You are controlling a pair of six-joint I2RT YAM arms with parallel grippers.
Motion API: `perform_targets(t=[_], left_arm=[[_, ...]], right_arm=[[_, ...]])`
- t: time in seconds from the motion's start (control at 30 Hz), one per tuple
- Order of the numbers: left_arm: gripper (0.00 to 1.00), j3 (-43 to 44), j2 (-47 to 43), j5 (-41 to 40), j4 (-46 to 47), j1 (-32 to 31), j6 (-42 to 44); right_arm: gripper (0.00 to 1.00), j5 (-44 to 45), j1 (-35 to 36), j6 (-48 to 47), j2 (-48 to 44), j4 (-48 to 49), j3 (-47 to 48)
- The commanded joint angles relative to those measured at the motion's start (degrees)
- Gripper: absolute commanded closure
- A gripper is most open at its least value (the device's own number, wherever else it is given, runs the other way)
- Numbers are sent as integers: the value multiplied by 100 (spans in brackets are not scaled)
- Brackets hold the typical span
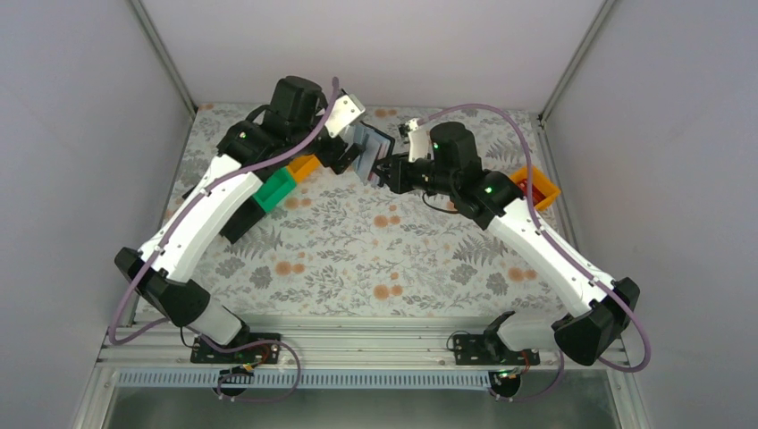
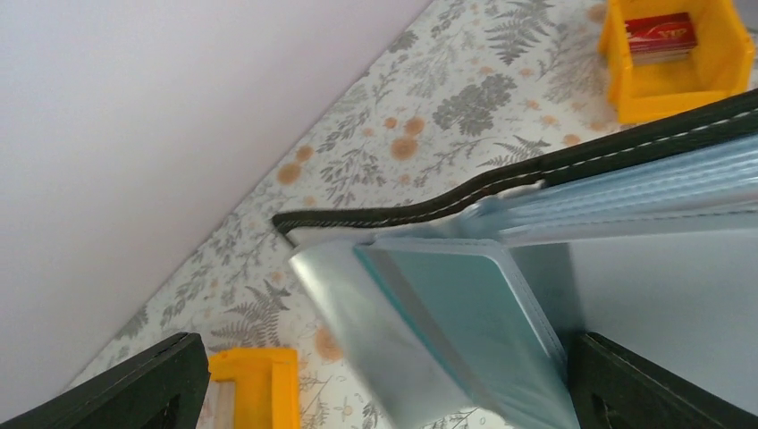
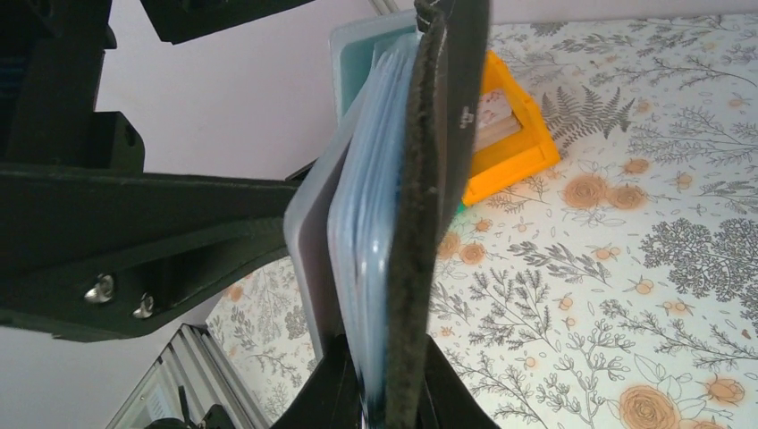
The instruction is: Take the credit cards out of the card holder
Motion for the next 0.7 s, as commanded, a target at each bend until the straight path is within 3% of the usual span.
perform_targets(t=[0.0, 0.3, 0.5, 0.67], left_arm=[[0, 55, 83, -776, 20, 89, -184], [0, -29, -465, 618, -326, 512, -33], [0, -248, -1077, 1981, -839, 694, 580], [0, -251, -1604, 2515, -1063, 719, 935]], right_arm=[[96, -347, 59, -128, -210, 380, 123], [96, -969, 18, -669, -553, 708, -151], [96, -1790, -17, -1416, -871, 794, -276], [96, -2290, -20, -2088, -1138, 502, -267]])
